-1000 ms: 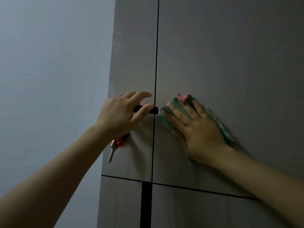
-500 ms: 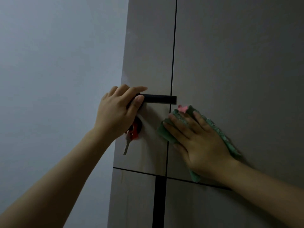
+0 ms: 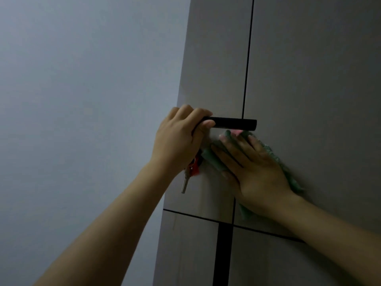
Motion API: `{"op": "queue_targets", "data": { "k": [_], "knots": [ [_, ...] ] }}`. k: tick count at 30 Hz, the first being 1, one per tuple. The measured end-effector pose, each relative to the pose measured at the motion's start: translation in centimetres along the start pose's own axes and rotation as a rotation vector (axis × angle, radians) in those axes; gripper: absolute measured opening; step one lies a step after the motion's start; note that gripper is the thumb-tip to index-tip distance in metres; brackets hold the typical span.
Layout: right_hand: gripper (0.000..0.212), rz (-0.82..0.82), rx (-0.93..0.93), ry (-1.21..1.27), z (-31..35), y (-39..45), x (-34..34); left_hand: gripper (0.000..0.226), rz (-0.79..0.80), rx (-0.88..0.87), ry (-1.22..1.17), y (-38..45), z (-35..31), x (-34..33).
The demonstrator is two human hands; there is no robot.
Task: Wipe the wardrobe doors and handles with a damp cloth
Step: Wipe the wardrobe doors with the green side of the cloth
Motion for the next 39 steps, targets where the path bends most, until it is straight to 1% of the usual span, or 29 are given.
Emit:
{"op": "queue_targets", "data": {
  "k": [2, 3, 7, 9, 11, 14, 15, 16, 18, 20, 22, 24, 27, 28, 29, 32, 34, 36, 39],
  "knots": [
    [0.051, -0.020, -0.071, -0.007, 0.4, 1.1, -0.3, 0.046, -0.012, 0.005, -0.016, 0.0, 0.2, 0.0],
    [0.051, -0.025, -0.069, -0.003, 0.7, 0.9, -0.5, 0.046, -0.012, 0.004, -0.021, 0.0, 0.2, 0.0],
    [0.049, 0.020, 0.099, 0.035, 1.0, -2.3, 0.1, 0.047, 0.008, 0.017, -0.034, 0.2, 0.2, 0.0],
    [0.049, 0.039, 0.116, 0.030, 0.2, -2.6, 0.5, 0.047, 0.006, 0.029, -0.049, 0.1, 0.2, 0.0],
    [0.048, 0.018, 0.060, 0.003, 0.0, -1.3, 0.3, 0.048, 0.004, 0.038, -0.063, 0.1, 0.1, 0.0],
    [0.050, -0.009, -0.097, 0.006, 1.2, 1.1, -0.5, 0.048, 0.004, 0.043, -0.056, 0.2, 0.2, 0.1],
    [0.052, -0.003, -0.106, 0.009, 1.9, 1.1, -0.9, 0.048, 0.003, 0.040, -0.053, 0.2, 0.2, 0.1],
    [0.053, 0.014, -0.077, 0.008, 2.5, 0.5, -1.3, 0.048, 0.001, 0.037, -0.053, 0.2, 0.2, 0.1],
    [0.052, 0.039, 0.041, 0.028, 3.2, -1.8, -1.2, 0.049, -0.004, 0.038, -0.055, 0.3, 0.2, 0.2],
    [0.049, 0.051, 0.131, 0.086, 2.6, -3.8, -0.3, 0.049, -0.012, 0.043, -0.056, 0.3, 0.2, 0.2],
    [0.047, 0.071, 0.142, 0.091, 1.4, -4.0, 0.3, 0.050, -0.017, 0.042, -0.062, 0.2, 0.1, 0.2],
    [0.048, 0.068, 0.085, 0.039, 0.6, -2.1, 0.0, 0.051, -0.025, 0.040, -0.065, 0.1, 0.2, 0.1],
    [0.052, 0.040, -0.095, -0.014, -0.1, 2.1, -0.6, 0.049, -0.054, 0.036, -0.056, 0.1, 0.3, 0.2],
    [0.053, 0.031, -0.121, -0.016, 0.1, 2.5, -0.7, 0.048, -0.054, 0.032, -0.053, 0.2, 0.3, 0.3],
    [0.053, 0.027, -0.099, -0.021, 0.7, 2.1, -0.8, 0.048, -0.048, 0.028, -0.054, 0.2, 0.3, 0.2],
    [0.050, 0.116, 0.098, 0.010, 3.6, -3.2, -1.6, 0.050, -0.017, 0.036, -0.064, 0.4, 0.4, 0.2],
    [0.047, 0.135, 0.170, 0.053, 4.4, -5.8, -1.2, 0.052, -0.007, 0.056, -0.071, 0.4, 0.4, 0.1],
    [0.047, 0.130, 0.169, 0.029, 4.7, -5.6, -1.3, 0.052, -0.005, 0.069, -0.079, 0.3, 0.3, 0.1],
    [0.051, 0.161, 0.109, 0.021, 6.2, -3.3, -2.0, 0.051, -0.005, 0.067, -0.078, 0.2, 0.3, 0.1]
  ]
}}
Point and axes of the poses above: each hand's wrist, its own y-axis towards the middle knuckle, its own x-axis out of the back of the hand, z = x × y, the point moved 8 cm from there along y, towards the middle knuckle, and after that the axes turned 7 degrees about -x, right-handed, at the moved point
